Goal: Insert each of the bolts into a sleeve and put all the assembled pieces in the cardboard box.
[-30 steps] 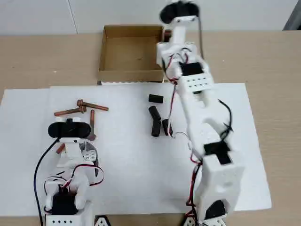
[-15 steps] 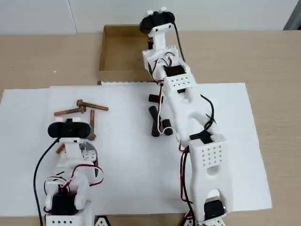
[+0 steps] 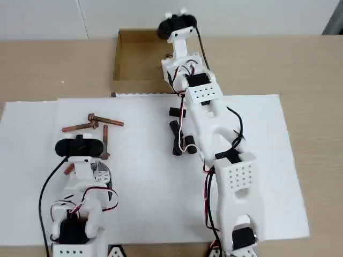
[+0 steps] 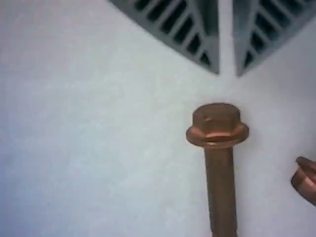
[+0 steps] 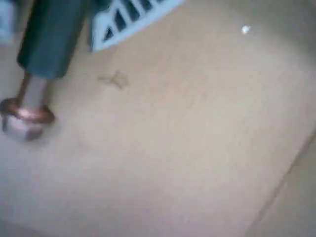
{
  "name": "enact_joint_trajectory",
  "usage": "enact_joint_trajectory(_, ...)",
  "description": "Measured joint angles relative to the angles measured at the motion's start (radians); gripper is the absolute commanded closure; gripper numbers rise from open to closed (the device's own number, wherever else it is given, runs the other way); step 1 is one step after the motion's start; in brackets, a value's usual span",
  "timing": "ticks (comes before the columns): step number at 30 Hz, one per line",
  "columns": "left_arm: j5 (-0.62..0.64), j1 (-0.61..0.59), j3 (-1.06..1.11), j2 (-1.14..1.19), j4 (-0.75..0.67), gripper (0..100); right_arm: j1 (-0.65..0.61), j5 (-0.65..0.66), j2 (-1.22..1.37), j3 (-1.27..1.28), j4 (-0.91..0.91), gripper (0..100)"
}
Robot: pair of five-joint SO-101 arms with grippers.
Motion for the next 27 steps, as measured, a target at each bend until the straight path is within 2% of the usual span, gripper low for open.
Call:
enact_joint_trajectory(4, 0.000, 0.000, 0.000, 0.000, 0.000, 99, 0.002, 0.000, -0.034, 0.000, 0.051, 99.7)
enact_joint_trajectory(11, 0.000, 0.000, 0.000, 0.000, 0.000, 99, 0.000, 0.000, -0.173, 0.000, 0.235, 99.5)
enact_joint_trajectory(20, 0.000, 0.000, 0.000, 0.000, 0.000, 99, 0.000, 0.000, -0.367, 0.000, 0.646, 99.5)
enact_joint_trajectory(27, 0.000, 0.000, 0.000, 0.000, 0.000, 99, 0.000, 0.000, -0.408, -0.003, 0.941, 99.5)
